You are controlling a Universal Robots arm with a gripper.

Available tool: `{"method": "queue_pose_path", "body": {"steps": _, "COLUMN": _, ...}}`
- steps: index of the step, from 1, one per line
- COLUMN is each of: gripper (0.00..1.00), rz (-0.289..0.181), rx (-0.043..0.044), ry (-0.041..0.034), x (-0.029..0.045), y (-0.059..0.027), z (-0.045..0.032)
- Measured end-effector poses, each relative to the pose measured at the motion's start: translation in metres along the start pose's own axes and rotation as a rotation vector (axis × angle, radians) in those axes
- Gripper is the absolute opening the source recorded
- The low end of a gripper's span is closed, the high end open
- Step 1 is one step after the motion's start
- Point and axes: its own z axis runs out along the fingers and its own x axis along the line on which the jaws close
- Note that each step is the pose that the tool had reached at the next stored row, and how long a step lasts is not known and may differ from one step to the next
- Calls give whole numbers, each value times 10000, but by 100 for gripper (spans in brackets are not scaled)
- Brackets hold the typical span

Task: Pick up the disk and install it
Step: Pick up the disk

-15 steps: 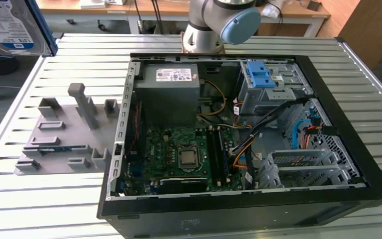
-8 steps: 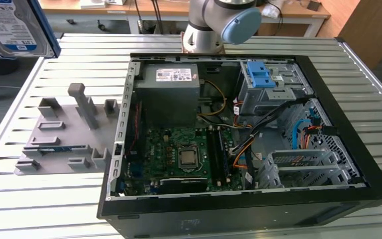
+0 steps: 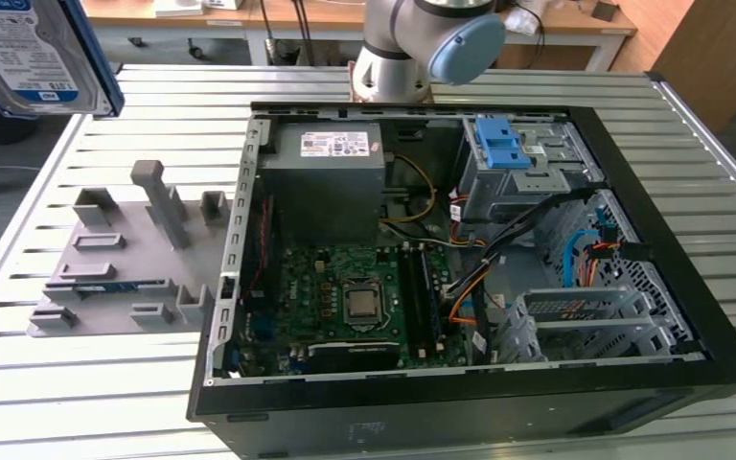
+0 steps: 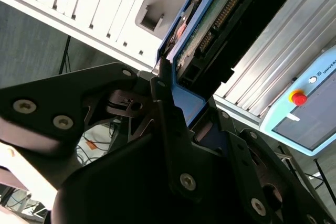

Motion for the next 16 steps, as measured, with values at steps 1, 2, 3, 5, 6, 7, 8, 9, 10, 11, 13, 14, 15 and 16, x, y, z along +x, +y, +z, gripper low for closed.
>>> {"method": "queue_pose_path", "body": {"steps": 1, "gripper": 36, "rz": 0, "rx": 0, "ry": 0, "x": 8, "y": -11, "z": 0}}
{"method": "queue_pose_path", "body": {"steps": 2, "gripper": 36, "rz": 0, "rx": 0, "ry": 0, "x": 15, "y": -23, "z": 0}}
{"method": "queue_pose_path", "body": {"steps": 3, "gripper": 36, "rz": -1, "rx": 0, "ry": 0, "x": 23, "y": -34, "z": -1}}
{"method": "queue_pose_path", "body": {"steps": 5, "gripper": 36, "rz": 0, "rx": 0, "ry": 0, "x": 40, "y": -58, "z": -1}}
{"method": "queue_pose_path", "body": {"steps": 6, "gripper": 36, "rz": 0, "rx": 0, "ry": 0, "x": 48, "y": -71, "z": -1}}
{"method": "queue_pose_path", "body": {"steps": 7, "gripper": 36, "rz": 0, "rx": 1, "ry": 0, "x": 56, "y": -83, "z": -1}}
{"method": "queue_pose_path", "body": {"steps": 8, "gripper": 36, "rz": 0, "rx": 0, "ry": 0, "x": 64, "y": -97, "z": -2}}
{"method": "queue_pose_path", "body": {"steps": 9, "gripper": 36, "rz": 0, "rx": 0, "ry": 0, "x": 73, "y": -109, "z": -2}}
{"method": "queue_pose_path", "body": {"steps": 10, "gripper": 36, "rz": 0, "rx": 0, "ry": 0, "x": 82, "y": -121, "z": -2}}
{"method": "queue_pose_path", "body": {"steps": 11, "gripper": 36, "rz": 0, "rx": 0, "ry": 0, "x": 92, "y": -134, "z": -2}}
{"method": "queue_pose_path", "body": {"steps": 13, "gripper": 36, "rz": 0, "rx": -1, "ry": 0, "x": 112, "y": -164, "z": -3}}
{"method": "queue_pose_path", "body": {"steps": 14, "gripper": 36, "rz": 0, "rx": 1, "ry": 0, "x": 121, "y": -177, "z": -3}}
{"method": "queue_pose_path", "body": {"steps": 15, "gripper": 36, "rz": 0, "rx": 0, "ry": 0, "x": 130, "y": -190, "z": -3}}
{"method": "queue_pose_path", "body": {"steps": 16, "gripper": 36, "rz": 0, "rx": 0, "ry": 0, "x": 139, "y": -203, "z": -4}}
